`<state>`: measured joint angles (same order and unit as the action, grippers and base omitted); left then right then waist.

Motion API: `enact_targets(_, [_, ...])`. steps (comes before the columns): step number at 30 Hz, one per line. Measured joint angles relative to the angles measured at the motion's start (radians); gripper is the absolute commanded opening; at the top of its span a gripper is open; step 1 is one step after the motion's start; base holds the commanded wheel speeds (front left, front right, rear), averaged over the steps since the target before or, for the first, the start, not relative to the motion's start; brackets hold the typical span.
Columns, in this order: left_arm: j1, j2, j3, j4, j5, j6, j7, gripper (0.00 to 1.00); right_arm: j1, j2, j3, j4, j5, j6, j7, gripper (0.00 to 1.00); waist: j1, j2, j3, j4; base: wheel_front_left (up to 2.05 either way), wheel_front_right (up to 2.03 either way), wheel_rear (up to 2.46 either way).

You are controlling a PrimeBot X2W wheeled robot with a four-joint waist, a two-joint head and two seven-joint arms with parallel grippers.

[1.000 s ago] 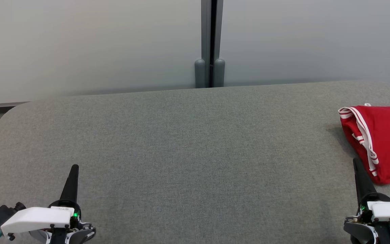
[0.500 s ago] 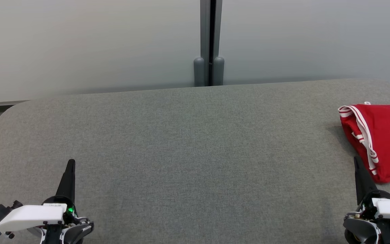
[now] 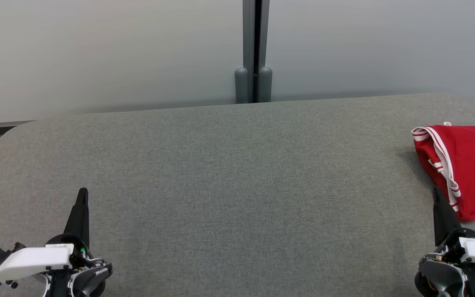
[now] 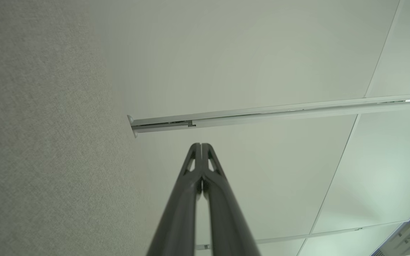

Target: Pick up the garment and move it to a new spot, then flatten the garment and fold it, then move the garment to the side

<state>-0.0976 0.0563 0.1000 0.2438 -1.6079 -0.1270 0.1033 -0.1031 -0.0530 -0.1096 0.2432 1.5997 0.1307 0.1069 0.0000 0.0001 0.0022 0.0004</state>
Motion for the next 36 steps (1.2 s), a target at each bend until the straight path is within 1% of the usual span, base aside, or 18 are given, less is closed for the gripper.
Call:
enact_targets(3, [-0.005,-0.002,0.004,0.002,-0.012,-0.003,0.002,0.00,0.000,0.001,-0.002,0.002,0.014,0.000,0.003,0.00,0.0000,0.0000,0.001,0.000,0.00,0.00,0.00])
enact_targets(36, [-0.007,-0.004,0.009,0.002,-0.012,-0.004,0.007,0.00,-0.001,0.002,-0.003,0.002,0.014,0.000,0.004,0.00,0.0000,0.0000,0.001,0.000,0.00,0.00,0.00])
